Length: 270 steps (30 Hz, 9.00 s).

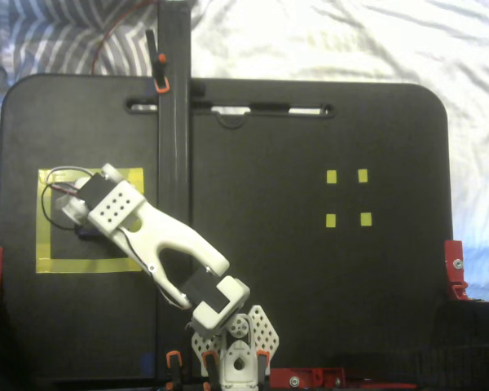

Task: Grasp a block and put it in the designated area.

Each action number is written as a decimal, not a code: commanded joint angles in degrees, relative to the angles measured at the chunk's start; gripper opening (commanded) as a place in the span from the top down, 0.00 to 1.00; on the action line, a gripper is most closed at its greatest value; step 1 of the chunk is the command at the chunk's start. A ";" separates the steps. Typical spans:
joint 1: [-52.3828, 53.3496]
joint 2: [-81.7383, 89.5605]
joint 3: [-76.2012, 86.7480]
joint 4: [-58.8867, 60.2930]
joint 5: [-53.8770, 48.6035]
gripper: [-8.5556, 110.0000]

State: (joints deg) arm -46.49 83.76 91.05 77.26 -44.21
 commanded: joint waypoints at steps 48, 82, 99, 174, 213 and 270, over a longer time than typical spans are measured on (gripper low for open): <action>49.83 45.35 23.38 -48.16 34.37 0.93; 47.20 105.91 88.86 -69.17 32.96 0.93; 45.53 105.91 88.95 -49.83 32.34 0.93; 47.37 105.91 89.03 -33.75 39.02 0.93; 47.37 105.91 89.03 -33.75 39.02 0.93; 47.37 105.91 89.03 -33.75 39.02 0.93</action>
State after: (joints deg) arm 0.62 189.32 179.91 43.51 -5.45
